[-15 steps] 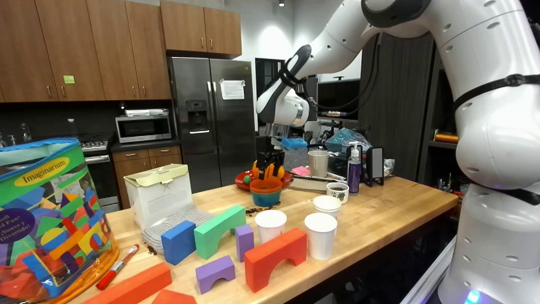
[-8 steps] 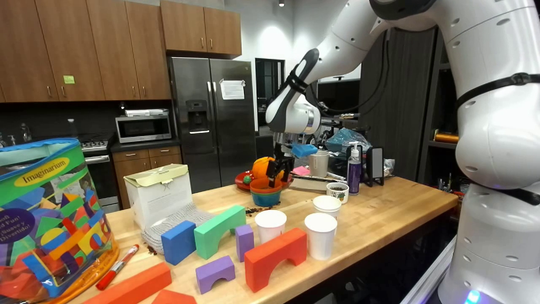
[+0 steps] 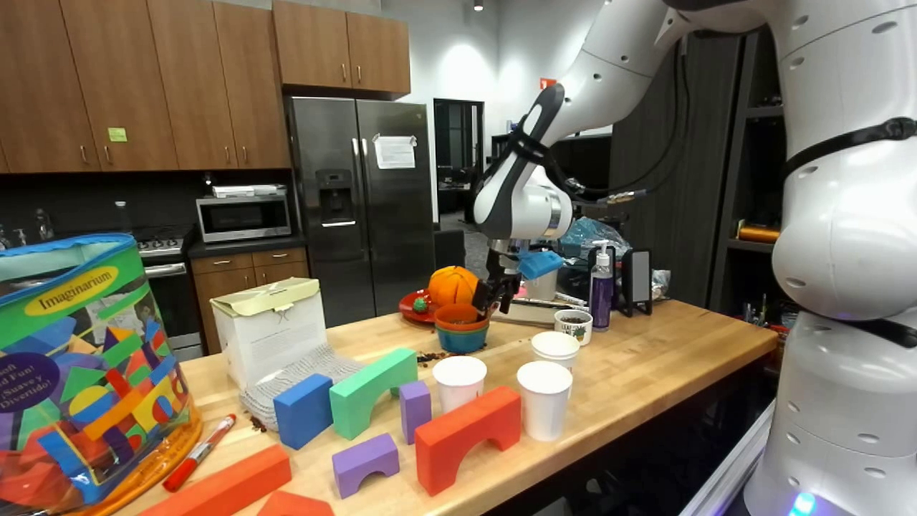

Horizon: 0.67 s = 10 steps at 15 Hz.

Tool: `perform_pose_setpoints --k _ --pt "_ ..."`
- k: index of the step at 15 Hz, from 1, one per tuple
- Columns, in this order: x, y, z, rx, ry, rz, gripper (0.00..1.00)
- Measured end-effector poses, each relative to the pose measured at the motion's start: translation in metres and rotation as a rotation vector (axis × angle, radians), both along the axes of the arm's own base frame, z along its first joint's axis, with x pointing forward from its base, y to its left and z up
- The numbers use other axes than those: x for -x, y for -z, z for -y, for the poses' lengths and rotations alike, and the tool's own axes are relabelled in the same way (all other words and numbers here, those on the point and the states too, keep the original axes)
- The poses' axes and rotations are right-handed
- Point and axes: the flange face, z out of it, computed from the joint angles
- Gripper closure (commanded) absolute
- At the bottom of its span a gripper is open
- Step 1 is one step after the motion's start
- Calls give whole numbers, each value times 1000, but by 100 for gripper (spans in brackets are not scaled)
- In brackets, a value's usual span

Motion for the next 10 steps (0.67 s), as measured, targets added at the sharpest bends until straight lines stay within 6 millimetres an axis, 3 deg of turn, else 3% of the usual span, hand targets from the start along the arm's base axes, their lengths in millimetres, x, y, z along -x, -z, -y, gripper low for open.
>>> perform_pose_setpoints --k 5,10 --pt "1 -11 -6 -19 22 29 0" --pt "-9 -46 -30 -50 40 95 0"
